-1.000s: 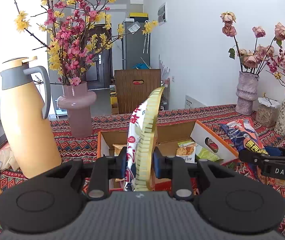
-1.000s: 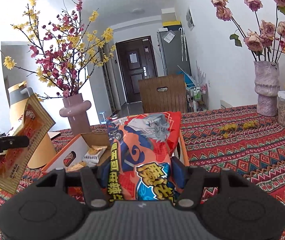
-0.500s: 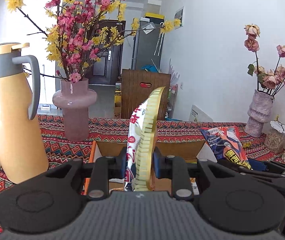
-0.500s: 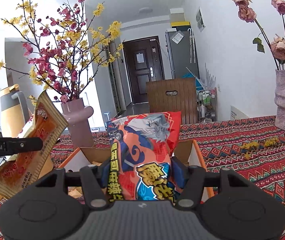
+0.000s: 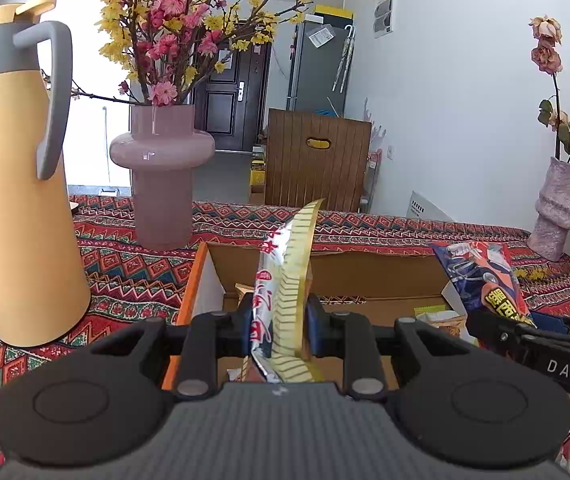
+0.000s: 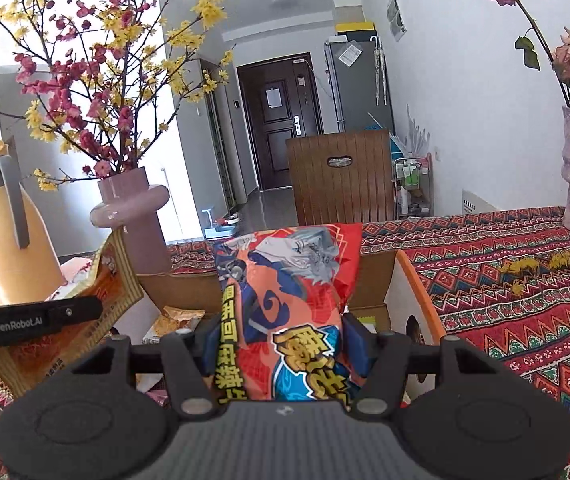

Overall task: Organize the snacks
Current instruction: 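Carry both snacks over the box and open both tools to drop them, then withdraw both open tools from the box toward the remaining packets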

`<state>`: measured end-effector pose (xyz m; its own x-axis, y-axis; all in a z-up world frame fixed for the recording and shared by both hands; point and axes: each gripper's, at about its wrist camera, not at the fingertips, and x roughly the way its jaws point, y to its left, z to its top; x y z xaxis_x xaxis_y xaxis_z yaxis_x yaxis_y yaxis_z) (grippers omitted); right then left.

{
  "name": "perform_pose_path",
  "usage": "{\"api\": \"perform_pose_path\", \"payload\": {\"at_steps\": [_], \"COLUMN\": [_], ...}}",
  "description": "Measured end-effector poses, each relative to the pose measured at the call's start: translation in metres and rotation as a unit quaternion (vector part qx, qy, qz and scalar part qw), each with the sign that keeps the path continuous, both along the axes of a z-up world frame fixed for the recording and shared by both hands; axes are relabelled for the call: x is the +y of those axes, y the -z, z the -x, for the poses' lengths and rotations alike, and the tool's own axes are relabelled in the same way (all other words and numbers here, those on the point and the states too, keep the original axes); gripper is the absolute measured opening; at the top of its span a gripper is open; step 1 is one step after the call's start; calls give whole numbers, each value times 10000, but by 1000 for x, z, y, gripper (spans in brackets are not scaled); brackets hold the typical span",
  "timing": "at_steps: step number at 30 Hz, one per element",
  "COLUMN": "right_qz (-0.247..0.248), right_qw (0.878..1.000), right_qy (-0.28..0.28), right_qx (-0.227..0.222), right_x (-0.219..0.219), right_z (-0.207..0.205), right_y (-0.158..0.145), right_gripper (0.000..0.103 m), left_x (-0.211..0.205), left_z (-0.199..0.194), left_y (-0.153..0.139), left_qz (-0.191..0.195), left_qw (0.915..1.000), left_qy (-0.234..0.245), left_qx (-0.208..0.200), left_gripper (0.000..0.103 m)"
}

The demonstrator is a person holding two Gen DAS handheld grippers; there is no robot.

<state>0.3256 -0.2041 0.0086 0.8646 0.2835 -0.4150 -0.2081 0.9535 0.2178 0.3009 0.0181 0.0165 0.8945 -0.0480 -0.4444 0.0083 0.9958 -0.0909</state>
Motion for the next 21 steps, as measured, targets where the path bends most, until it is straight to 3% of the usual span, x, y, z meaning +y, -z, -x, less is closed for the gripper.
{"api": "perform_pose_path", "payload": {"at_steps": [2,5,7,9,10,11,21], "right_qz": [4,13,-18,-44,-74,-103,-175], "right_qw": [10000,10000,10000,9999,9999,9998,9995], "right_qy": [-24,-6,13,50,59,74,244], "right_qx": [81,26,-45,-125,-143,-147,-108], "right_x": [0,-1,-3,-5,-7,-9,-16], "right_z": [-2,3,7,12,13,14,15], "right_y": [4,3,0,-2,-2,-3,-2], "right_gripper": [59,63,78,96,99,103,103], "left_x": [-1,-2,-3,-3,-2,-1,3], "left_z": [2,9,15,21,23,25,28], "left_y": [3,3,2,-1,-2,-3,-6], "left_qz": [4,9,-8,-18,14,47,158], "left_qw": [10000,9998,9994,9987,9984,9980,9975], "left_qy": [22,17,-62,-168,-204,-236,-357], "left_qx": [-17,-177,-328,-482,-533,-587,-594], "left_gripper": [30,47,80,96,103,103,103]}}
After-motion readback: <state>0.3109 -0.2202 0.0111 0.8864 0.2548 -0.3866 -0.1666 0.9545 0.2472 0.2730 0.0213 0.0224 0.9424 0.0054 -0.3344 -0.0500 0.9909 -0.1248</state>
